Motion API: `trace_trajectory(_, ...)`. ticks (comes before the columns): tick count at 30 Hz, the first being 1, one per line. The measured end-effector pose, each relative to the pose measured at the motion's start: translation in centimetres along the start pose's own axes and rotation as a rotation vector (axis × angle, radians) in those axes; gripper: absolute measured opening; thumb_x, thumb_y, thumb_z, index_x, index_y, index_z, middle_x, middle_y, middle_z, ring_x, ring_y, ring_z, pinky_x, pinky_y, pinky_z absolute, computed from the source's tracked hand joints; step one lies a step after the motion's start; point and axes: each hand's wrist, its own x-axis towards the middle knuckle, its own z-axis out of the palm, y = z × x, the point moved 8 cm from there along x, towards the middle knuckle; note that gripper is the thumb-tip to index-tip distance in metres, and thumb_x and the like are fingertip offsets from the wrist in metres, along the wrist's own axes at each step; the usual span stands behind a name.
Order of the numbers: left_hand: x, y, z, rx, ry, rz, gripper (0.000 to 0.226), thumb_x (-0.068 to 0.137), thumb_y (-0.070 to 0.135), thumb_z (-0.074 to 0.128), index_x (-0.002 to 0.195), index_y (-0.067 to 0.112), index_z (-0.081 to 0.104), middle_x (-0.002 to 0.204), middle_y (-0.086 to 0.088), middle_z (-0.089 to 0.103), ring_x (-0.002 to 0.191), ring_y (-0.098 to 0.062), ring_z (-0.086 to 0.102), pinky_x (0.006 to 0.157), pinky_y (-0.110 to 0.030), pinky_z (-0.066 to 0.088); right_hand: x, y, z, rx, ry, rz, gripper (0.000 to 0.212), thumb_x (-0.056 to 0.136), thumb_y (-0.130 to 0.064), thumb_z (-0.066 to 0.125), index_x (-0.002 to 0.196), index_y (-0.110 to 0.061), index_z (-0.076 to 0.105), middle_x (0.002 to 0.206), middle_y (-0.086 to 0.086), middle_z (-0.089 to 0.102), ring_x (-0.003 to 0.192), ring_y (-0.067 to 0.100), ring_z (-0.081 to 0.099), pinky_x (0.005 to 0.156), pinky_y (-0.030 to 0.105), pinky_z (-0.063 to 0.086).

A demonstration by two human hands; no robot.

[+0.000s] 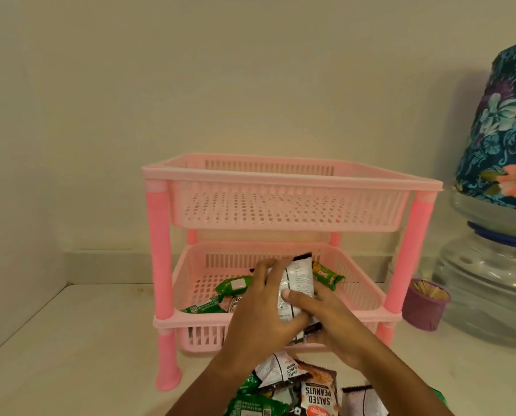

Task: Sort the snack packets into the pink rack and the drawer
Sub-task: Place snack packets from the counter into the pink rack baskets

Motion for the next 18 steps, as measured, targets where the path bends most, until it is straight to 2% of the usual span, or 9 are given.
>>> trace_trajectory(2,-0.2,1.8,-1.0,0.01,-0.034,0.098,0.076,0.074,0.058,0.051,0.141,0.037,0.023,0.136,0.019,0.025,0.111,0.006,0.041,0.073,0.003,0.034,-1.3,-2.0,-0.4,-0.044,0.006,-0.093,0.055,0.062,-0.038,0.07,0.114,-0.034,0.056,0.102,-0.003,0.073,0.093,0.017,0.07,0.075,0.035,0.059)
trace_trajectory(4,-0.1,3.3,-2.6,0.029,-0.018,0.159,0.072,0.076,0.063,0.043,0.14,0.038,0.023,0.135,0.022,0.027,0.112,0.009,0.038,0.078,0.002,0.033,-2.6,-4.3,-0.6,-0.072,0.001,-0.172,0.049,0.062,-0.035,0.07,0.109,-0.036,0.057,0.095,-0.006,0.075,0.084,0.013,0.072,0.062,0.023,0.056)
trace_trajectory(7,0.9,4.7,-5.9,0.07,0.093,0.193,0.061,0.082,0.056,0.036,0.137,0.03,0.034,0.127,0.014,0.042,0.111,0.0,0.043,0.081,-0.003,0.028,-3.8,-8.1,-0.7,-0.14,0.005,-0.272,0.052,0.057,-0.036,0.069,0.107,-0.033,0.055,0.102,0.001,0.072,0.089,0.021,0.071,0.072,0.035,0.059)
trace_trajectory(9,2.2,5.0,-8.5,0.13,0.183,0.176,0.06,0.084,0.049,0.03,0.134,0.018,0.043,0.126,-0.001,0.052,0.111,-0.008,0.043,0.084,-0.008,0.026,-4.0,-10.8,-0.7,-0.177,0.021,-0.338,0.049,0.056,-0.036,0.068,0.102,-0.037,0.052,0.105,-0.001,0.069,0.088,0.018,0.071,0.072,0.033,0.061)
trace_trajectory(11,3.4,4.7,-11.0,0.242,0.264,0.155,0.061,0.084,0.046,0.029,0.13,0.012,0.049,0.127,-0.008,0.054,0.115,-0.015,0.044,0.095,-0.019,0.03,-3.9,-13.7,-0.5,-0.206,0.031,-0.405,0.047,0.057,-0.035,0.067,0.1,-0.038,0.05,0.109,-0.001,0.067,0.087,0.016,0.071,0.069,0.029,0.061)
trace_trajectory(13,4.5,3.8,-13.4,0.384,0.34,0.119,0.058,0.085,0.044,0.032,0.129,0.01,0.051,0.128,-0.012,0.054,0.123,-0.025,0.045,0.102,-0.032,0.031,-3.5,-16.6,-0.3,-0.226,0.058,-0.475,0.047,0.059,-0.034,0.068,0.103,-0.037,0.05,0.113,0.0,0.065,0.091,0.017,0.069,0.07,0.031,0.061)
trace_trajectory(15,5.4,2.2,-15.3,0.504,0.394,0.054,0.049,0.089,0.037,0.044,0.128,0.008,0.052,0.131,-0.015,0.053,0.132,-0.032,0.038,0.108,-0.044,0.029,-2.7,-19.6,0.1,-0.252,0.106,-0.575,0.049,0.068,-0.024,0.073,0.11,-0.033,0.049,0.113,-0.002,0.065,0.095,0.016,0.067,0.071,0.032,0.061)
trace_trajectory(18,6.4,-0.7,-17.2,0.632,0.392,-0.062,0.046,0.09,0.028,0.054,0.131,0.007,0.049,0.138,-0.017,0.048,0.14,-0.035,0.026,0.112,-0.05,0.022,-1.6,-24.1,1.6,-0.421,0.267,-0.814,0.048,0.076,-0.016,0.072,0.117,-0.025,0.048,0.105,-0.007,0.064,0.091,0.013,0.065,0.073,0.027,0.057)
